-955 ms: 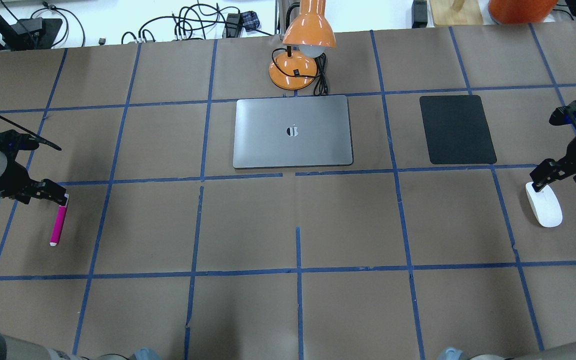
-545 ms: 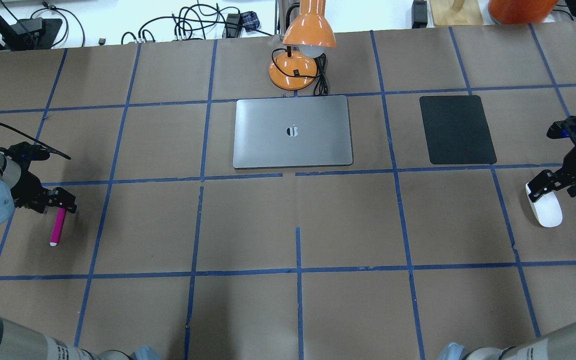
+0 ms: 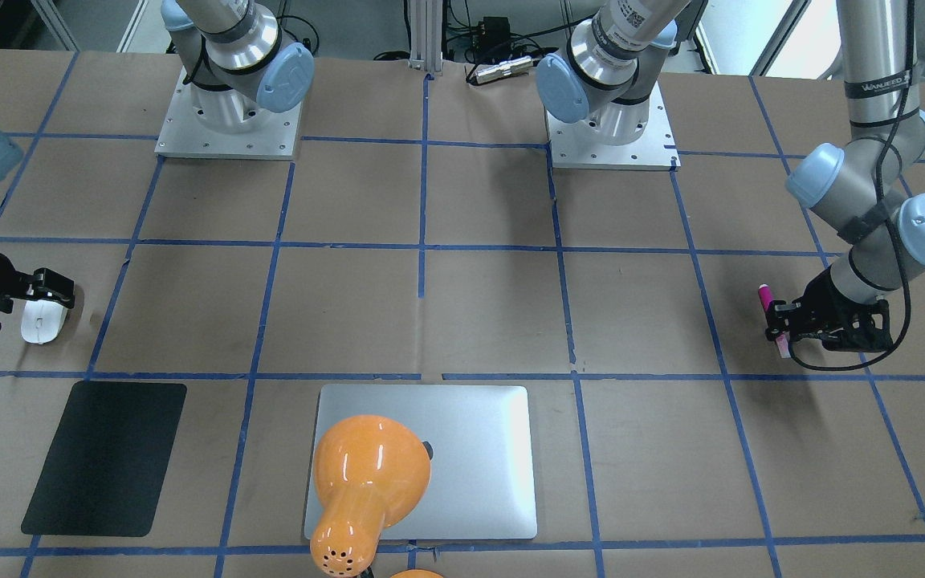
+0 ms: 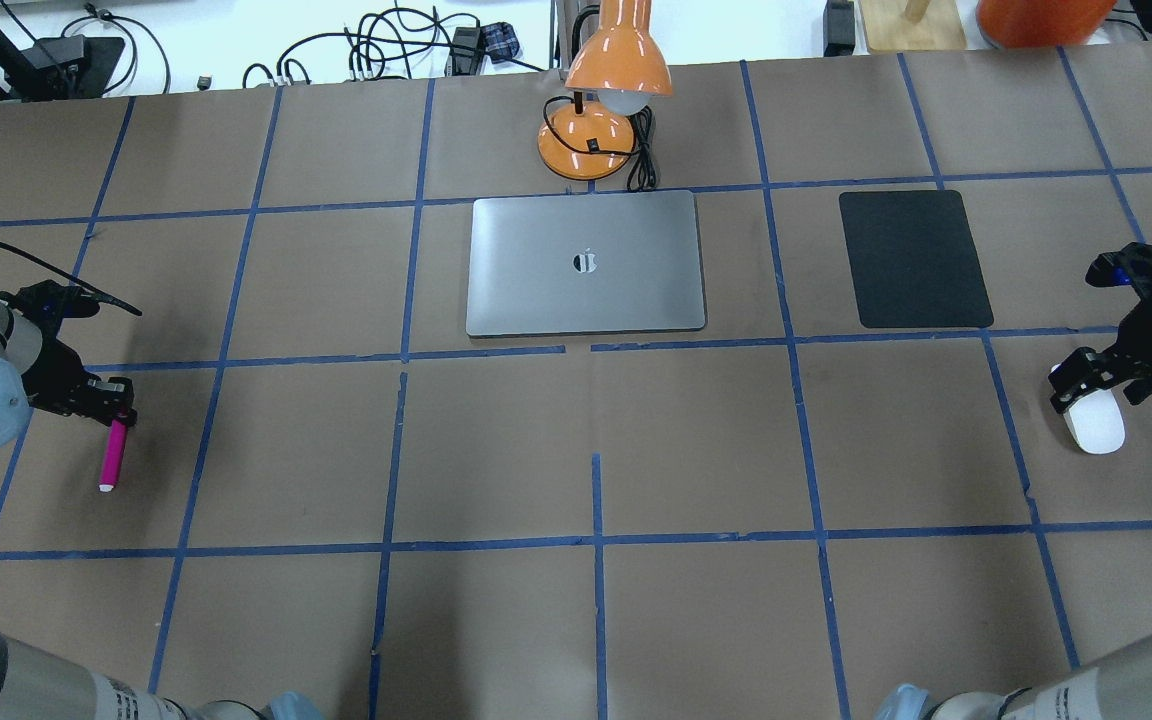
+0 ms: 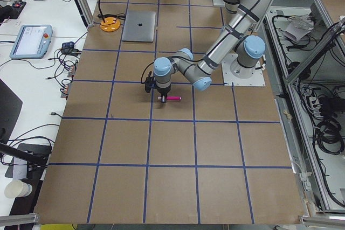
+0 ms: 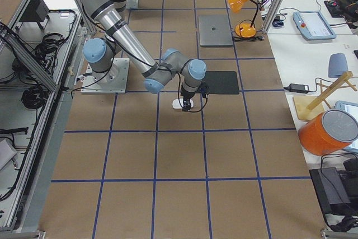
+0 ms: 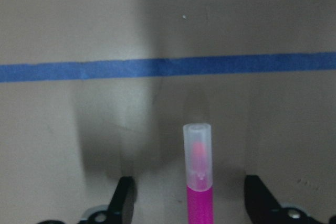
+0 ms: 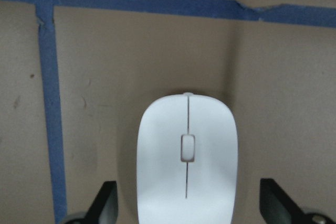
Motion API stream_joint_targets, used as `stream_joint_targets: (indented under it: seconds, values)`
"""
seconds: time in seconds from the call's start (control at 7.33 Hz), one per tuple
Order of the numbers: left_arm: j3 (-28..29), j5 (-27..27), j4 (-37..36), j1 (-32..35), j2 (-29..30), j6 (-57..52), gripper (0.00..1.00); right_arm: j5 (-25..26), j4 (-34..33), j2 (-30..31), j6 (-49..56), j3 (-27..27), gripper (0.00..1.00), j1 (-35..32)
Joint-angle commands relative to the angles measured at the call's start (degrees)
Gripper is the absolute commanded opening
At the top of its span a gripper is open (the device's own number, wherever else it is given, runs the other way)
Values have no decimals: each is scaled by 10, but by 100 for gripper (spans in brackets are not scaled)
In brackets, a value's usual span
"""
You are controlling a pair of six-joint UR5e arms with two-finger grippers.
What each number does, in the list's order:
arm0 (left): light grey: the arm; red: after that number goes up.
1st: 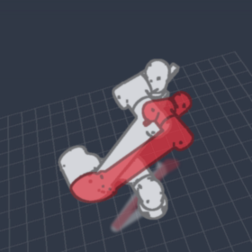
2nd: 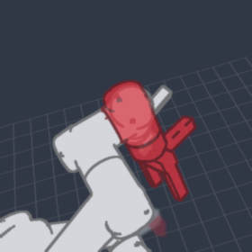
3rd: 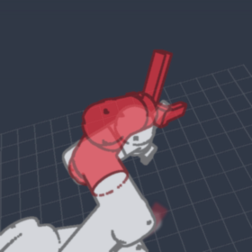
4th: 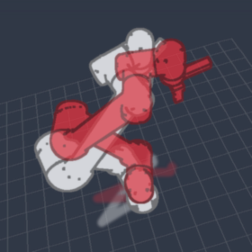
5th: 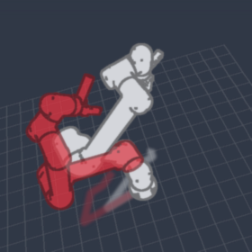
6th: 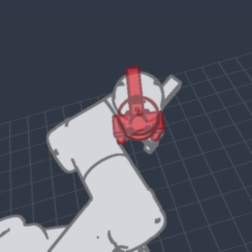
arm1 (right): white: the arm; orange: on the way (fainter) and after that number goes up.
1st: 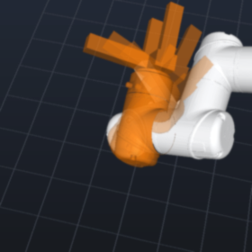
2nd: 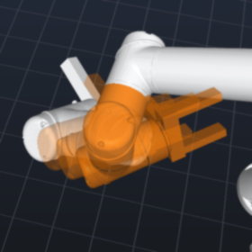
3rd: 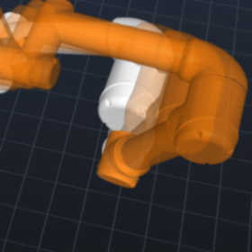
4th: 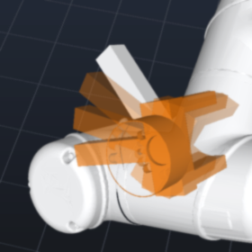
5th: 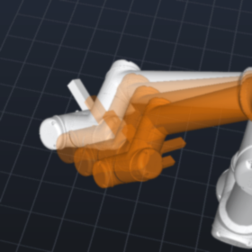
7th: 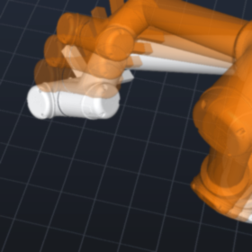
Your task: Place pen and mouse around notebook
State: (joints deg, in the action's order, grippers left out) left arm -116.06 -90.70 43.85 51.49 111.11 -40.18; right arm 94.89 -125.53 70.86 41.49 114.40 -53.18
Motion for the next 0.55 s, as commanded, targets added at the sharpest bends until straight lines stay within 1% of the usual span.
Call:
stream_joint_targets:
  seconds: [0.0,0.14,0.27,0.41]
  values:
    - [1,-1,1,0,-6,0,0,0,-2,0,0,0,80,0]
    - [4,-2,6,3,-15,1,0,6,-1,0,2,0,61,0]
    - [4,0,25,14,-33,60,0,6,1,1,-3,0,28,-1]
    - [4,-2,41,57,-54,155,0,7,1,7,-4,-5,14,-2]
